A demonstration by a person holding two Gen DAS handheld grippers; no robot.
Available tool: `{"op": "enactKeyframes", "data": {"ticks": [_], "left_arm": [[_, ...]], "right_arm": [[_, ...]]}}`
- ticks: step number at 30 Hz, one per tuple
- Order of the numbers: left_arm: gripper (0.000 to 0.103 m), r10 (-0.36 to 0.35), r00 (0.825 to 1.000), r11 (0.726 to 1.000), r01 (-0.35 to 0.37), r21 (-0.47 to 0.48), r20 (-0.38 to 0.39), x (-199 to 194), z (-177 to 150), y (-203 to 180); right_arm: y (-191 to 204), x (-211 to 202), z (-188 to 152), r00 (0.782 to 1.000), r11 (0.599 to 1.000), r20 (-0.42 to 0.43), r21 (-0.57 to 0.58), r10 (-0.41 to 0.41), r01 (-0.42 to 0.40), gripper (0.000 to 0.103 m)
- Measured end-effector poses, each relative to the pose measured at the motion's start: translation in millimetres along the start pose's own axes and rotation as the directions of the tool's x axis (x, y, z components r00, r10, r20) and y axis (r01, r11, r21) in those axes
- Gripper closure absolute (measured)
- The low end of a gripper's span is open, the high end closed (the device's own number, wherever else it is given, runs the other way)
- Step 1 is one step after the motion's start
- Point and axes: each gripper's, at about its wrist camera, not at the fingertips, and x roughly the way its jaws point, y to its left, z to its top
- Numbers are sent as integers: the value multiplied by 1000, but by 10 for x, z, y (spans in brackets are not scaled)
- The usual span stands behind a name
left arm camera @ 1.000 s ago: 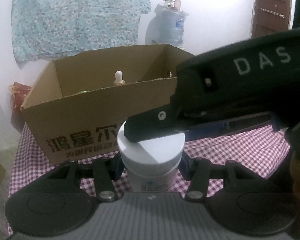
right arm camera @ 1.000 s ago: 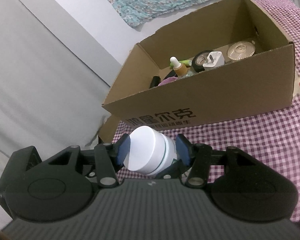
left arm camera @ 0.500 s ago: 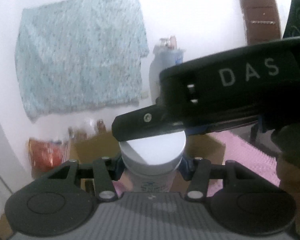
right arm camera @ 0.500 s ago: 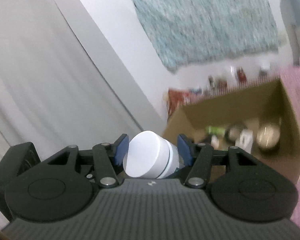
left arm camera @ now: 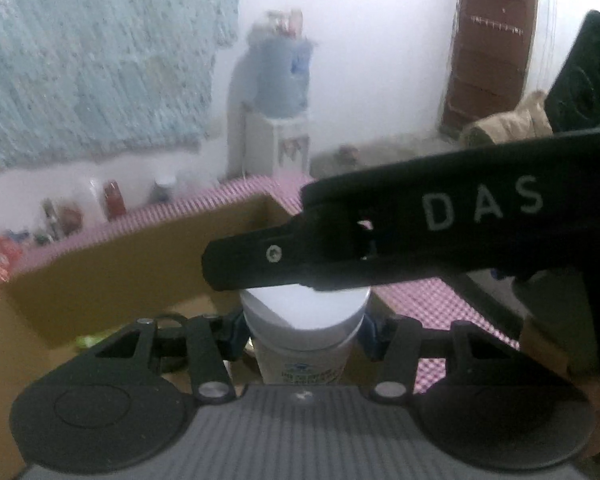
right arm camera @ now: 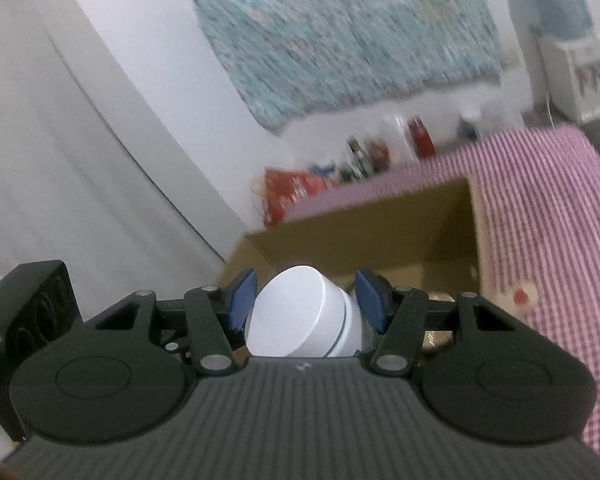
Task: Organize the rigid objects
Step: 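Lift the white supplement bottle over the box and lower it inside, then open the right tool to release the white bottle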
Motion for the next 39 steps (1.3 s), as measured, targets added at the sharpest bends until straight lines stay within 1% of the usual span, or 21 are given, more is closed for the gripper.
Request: {"op": "enactKeyframes", "data": {"ticks": [2,5,10,12,15,18,20,23,25,26,27,29,30,32,34,35,37,39], "left_arm": [[49,-15,999,1000,15,-6,-32,83,-62,20],[49,-38,997,999,36,-31,-74,194,-95,65],[49,-25,993,999,20,-39,-115,289,-85,140],[49,-23,992,999,18,-39,-122,335,-69,133],[46,-30,993,999,27,-33,-115,311,-41,93],[46,-14,994,1000,13,-9,-109,311,-34,41],[43,-10,995,1000,9,-7,-99,278,-44,6],[35,-6,999,1000,5,-12,-54,133,-44,4],[32,9,1000,1000,-9,-9,-6,-45,-50,5],[29,17,1000,1000,-17,-14,20,-153,-61,21],[22,26,999,999,-25,-25,45,-266,-83,45],[16,45,995,998,-40,-51,93,-488,-158,107],[16,57,992,997,-51,-57,112,-579,-198,138],[16,112,984,992,-103,-73,135,-745,-280,207],[16,174,974,983,-163,-82,149,-842,-363,295],[16,199,968,979,-188,-82,152,-833,-353,367],[18,236,961,971,-225,-84,143,-821,-387,447],[29,240,963,969,-229,-96,123,-767,-394,504]], "right_arm": [[-135,57,-29,999,1000,-32,14,-10,11,48],[-170,149,-129,998,1000,-58,4,-22,22,48],[-202,247,-166,996,999,-80,-8,-34,33,48],[-225,252,-177,996,999,-82,-9,-44,43,48],[-254,205,-192,995,998,-80,-5,-56,55,48],[-270,160,-198,995,998,-78,-6,-66,66,48],[-254,135,-189,995,997,-71,-8,-74,73,48],[-217,-6,-168,996,997,-42,-15,-75,75,48],[-160,-115,-108,998,997,-11,-25,-70,70,48],[-130,-164,-73,998,997,3,-33,-66,66,48],[-91,-219,-26,998,997,17,-44,-61,62,48],[-11,-310,64,998,996,33,-68,-55,57,48],[35,-328,119,998,995,33,-86,-50,53,48],[119,-306,222,999,993,6,-112,-37,37,48],[203,-179,308,998,990,-62,-143,-23,14,48],[248,-58,347,993,987,-114,-163,-26,8,48],[313,199,386,977,980,-205,-200,-49,7,48],[374,460,393,955,969,-282,-245,-91,20,50]]}}
